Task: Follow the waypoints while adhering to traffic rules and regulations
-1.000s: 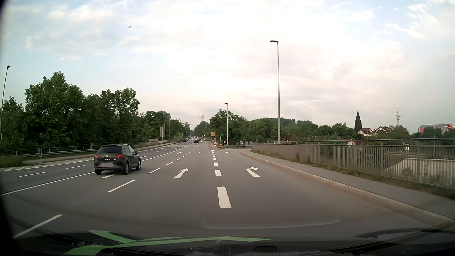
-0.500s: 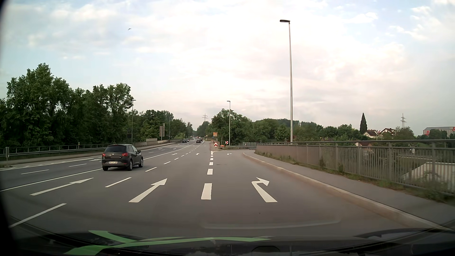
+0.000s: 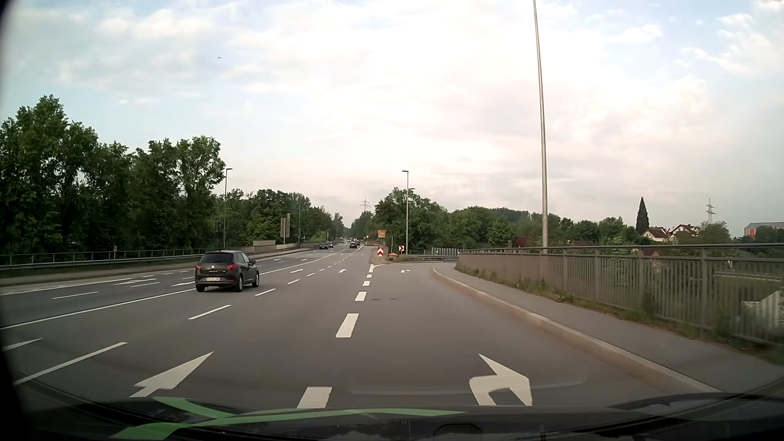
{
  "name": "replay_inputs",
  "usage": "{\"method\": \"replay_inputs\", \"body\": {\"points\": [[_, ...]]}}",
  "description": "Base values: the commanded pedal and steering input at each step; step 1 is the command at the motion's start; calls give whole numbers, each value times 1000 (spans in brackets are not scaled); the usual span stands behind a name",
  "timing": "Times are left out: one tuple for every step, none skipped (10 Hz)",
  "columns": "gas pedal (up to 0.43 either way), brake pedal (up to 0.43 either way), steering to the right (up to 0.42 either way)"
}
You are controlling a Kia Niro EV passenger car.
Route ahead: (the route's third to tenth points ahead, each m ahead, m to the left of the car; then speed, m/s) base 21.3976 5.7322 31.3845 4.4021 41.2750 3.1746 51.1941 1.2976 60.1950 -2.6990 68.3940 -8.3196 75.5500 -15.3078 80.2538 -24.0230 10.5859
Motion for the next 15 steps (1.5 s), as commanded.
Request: {"method": "replay_inputs", "body": {"points": [[157,0,-26],[157,0,-23],[157,0,-19],[157,0,-13],[157,0,-12],[157,0,-12],[157,0,-11],[150,0,-11],[118,0,-10],[118,0,-10],[110,0,-9],[87,0,-10],[8,0,-9],[0,0,-9],[0,0,-9]]}}
